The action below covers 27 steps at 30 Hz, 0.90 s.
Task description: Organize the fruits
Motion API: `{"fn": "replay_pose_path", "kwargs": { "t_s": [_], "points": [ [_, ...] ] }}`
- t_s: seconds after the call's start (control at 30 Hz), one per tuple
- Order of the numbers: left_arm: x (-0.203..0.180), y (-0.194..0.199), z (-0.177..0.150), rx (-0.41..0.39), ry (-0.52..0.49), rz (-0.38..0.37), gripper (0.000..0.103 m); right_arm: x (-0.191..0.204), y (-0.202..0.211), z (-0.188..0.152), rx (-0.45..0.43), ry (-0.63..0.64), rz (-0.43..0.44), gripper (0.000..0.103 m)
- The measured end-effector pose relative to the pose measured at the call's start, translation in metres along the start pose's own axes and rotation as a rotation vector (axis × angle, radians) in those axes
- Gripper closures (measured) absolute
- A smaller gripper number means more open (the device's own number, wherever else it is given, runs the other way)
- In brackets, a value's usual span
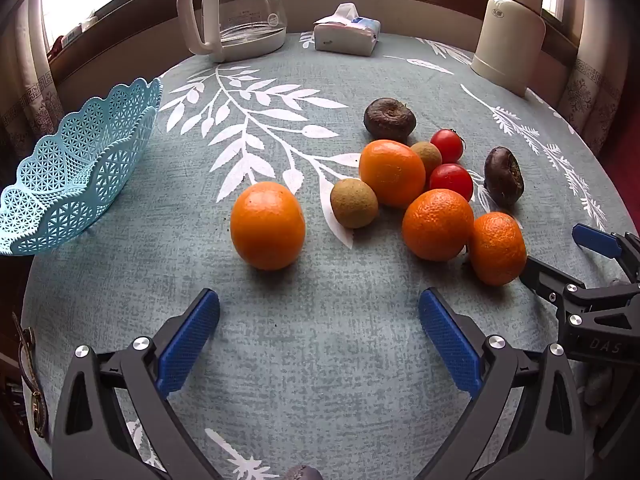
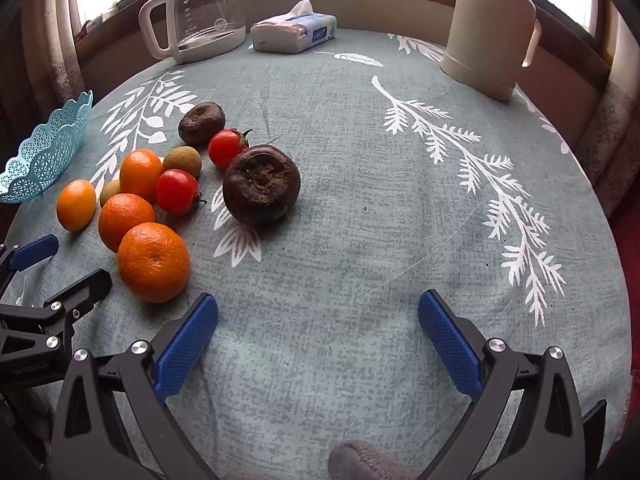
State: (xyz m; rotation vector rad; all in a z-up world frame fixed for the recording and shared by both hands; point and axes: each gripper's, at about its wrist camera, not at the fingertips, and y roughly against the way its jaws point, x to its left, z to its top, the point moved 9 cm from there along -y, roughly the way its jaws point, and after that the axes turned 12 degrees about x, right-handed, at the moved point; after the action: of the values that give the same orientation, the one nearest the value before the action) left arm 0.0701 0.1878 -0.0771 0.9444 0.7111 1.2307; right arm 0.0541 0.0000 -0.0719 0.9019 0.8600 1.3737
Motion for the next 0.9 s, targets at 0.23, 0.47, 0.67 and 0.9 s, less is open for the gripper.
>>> {"fn": "replay_pose_path", "kwargs": {
  "t_s": [0.23, 0.47, 0.67, 0.9],
  "points": [
    [0.0, -0.0001, 0.0, 0.0, -0.001, 0.001, 0.002, 0.0, 0.0001, 0.0, 0.001, 0.0, -0.002, 0.005],
    [0.0001, -0.0002, -0.0001, 0.0, -0.001, 0.001, 0.002, 0.0004, 0.0005, 0.0002, 0.002, 0.002, -0.005, 0.005],
    [0.0004, -0.0002, -0.0001, 0.001, 0.0, 0.0, 0.002, 0.0021, 0.0002, -0.0003, 0.002, 0.004, -0.01, 0.005],
    [0.0002, -0.0002, 0.0001, 0.001, 0.0, 0.0, 0.002, 0.0043, 0.0003, -0.0013, 0.003, 0.003, -0.008, 0.005]
  ]
}}
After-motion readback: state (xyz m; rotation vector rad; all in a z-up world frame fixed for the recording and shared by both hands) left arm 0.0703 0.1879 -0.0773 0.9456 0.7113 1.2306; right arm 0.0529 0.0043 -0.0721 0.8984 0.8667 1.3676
